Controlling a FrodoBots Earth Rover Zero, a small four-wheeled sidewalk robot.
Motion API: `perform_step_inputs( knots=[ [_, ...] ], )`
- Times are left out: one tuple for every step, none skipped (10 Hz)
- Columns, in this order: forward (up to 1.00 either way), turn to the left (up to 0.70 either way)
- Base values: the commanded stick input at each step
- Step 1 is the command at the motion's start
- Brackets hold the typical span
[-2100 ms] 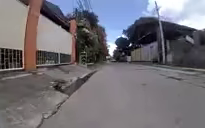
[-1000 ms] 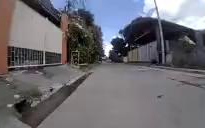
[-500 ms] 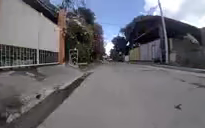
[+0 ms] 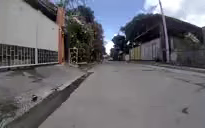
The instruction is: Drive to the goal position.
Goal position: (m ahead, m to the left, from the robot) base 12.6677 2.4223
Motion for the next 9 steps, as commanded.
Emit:
perform_step_inputs(
  knots=[
    [0.85, 0.0],
    [0.85, 0.0],
    [0.85, 0.0],
    [0.85, 0.0],
    [0.85, 0.0],
    [0.85, 0.0],
    [0.85, 0.0],
    [0.85, 0.0],
    [0.85, 0.0]
  ],
)
